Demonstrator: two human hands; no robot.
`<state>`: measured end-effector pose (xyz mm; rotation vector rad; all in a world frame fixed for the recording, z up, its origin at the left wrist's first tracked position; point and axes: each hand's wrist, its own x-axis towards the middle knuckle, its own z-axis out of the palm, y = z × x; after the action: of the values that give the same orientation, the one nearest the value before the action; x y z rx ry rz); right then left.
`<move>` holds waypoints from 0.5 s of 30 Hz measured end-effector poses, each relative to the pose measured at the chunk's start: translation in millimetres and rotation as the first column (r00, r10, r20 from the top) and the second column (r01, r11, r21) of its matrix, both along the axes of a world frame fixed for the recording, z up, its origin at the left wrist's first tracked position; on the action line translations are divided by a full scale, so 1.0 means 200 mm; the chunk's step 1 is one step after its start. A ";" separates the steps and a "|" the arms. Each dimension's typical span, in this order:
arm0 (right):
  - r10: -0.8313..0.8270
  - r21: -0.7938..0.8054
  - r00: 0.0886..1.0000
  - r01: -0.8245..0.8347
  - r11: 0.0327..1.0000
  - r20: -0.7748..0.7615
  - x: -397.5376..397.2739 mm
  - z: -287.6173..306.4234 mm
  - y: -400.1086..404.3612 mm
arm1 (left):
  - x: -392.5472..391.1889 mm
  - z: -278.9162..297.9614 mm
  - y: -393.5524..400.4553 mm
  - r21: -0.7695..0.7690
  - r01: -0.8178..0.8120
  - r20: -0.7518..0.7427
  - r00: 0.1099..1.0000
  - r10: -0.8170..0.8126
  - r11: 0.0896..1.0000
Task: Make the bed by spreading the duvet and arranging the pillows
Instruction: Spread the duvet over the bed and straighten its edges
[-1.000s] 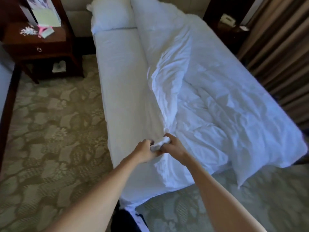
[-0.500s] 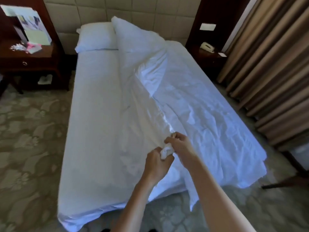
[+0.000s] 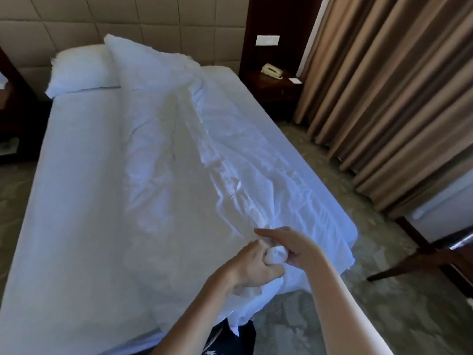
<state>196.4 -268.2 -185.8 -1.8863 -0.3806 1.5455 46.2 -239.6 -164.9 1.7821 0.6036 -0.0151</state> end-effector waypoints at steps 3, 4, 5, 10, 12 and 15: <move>0.085 -0.015 0.992 -0.084 0.996 0.094 0.21 -0.03 0.07 | 0.20 -0.05 0.13 0.040 0.057 -0.115 0.992 -0.052 0.998; 0.142 -0.005 0.980 -0.143 0.990 0.141 0.27 -0.03 0.11 | 0.27 -0.05 0.19 0.102 0.086 -0.168 0.983 -0.068 0.991; 0.188 0.010 0.963 -0.194 0.981 0.191 0.33 -0.03 0.16 | 0.34 -0.04 0.25 0.153 0.086 -0.240 0.970 -0.047 0.985; 0.089 0.123 0.983 -0.109 0.986 0.158 0.61 -0.04 0.34 | 0.70 0.09 0.26 0.424 0.022 -0.514 0.829 0.221 0.905; 0.030 0.143 0.996 -0.041 0.989 0.079 0.70 -0.02 0.40 | 0.84 0.07 0.21 0.550 -0.168 -0.402 0.806 0.436 0.818; -0.018 0.176 0.999 0.024 0.984 -0.033 0.79 0.02 0.48 | 0.98 0.03 0.22 0.672 -0.413 -0.172 0.720 0.672 0.614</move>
<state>355.2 -171.3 -182.8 -1.7228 -0.4662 1.4750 241.6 -194.8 -159.4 2.1238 1.6247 0.2706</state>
